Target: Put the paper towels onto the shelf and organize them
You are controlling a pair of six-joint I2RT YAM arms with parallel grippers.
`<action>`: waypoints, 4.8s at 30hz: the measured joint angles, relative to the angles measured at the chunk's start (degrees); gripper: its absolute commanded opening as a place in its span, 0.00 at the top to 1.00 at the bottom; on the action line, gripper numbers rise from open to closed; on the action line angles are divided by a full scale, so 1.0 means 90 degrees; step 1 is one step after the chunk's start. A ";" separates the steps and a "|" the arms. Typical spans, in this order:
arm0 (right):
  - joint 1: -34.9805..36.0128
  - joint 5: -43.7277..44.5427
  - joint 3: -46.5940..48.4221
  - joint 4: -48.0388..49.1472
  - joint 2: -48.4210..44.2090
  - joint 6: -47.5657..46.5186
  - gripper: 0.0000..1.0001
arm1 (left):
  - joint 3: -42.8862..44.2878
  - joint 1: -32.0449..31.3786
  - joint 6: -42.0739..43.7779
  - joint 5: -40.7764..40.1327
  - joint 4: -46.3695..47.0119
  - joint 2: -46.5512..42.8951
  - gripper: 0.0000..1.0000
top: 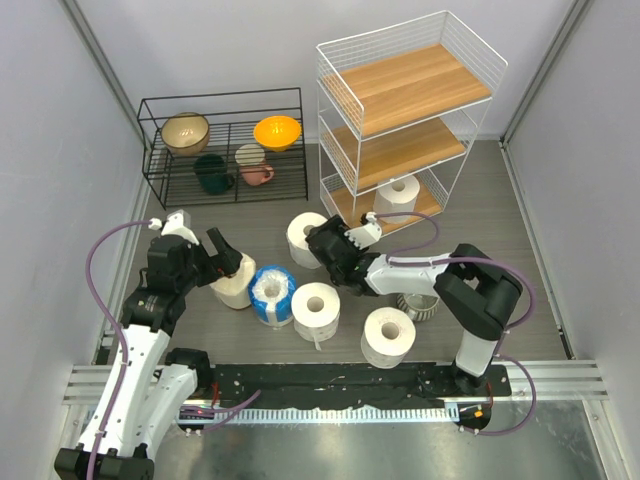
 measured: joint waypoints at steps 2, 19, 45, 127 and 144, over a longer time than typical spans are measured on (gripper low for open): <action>0.0000 -0.0029 0.0029 -0.0041 0.0063 0.0000 0.21 | 0.0000 0.0000 0.0000 0.0000 0.0000 0.0000 0.00; -0.0005 -0.0097 0.0085 -0.0107 0.0073 -0.0036 0.66 | 0.0000 0.0000 0.0000 0.0002 0.0000 0.0000 0.00; -0.0005 -0.1022 -0.0869 -0.0899 -0.3543 -0.2341 0.67 | 0.0000 0.0000 0.0000 0.0000 0.0000 0.0024 0.00; -0.2574 -0.1163 -0.1501 -0.0121 -0.2132 -0.1515 0.67 | -0.0002 0.0000 -0.0002 0.0056 0.0005 0.0114 0.00; -0.2579 -0.0998 -0.1384 0.0362 -0.1632 -0.1117 0.67 | -0.0002 -0.0002 -0.0002 0.0119 0.0022 0.0155 0.00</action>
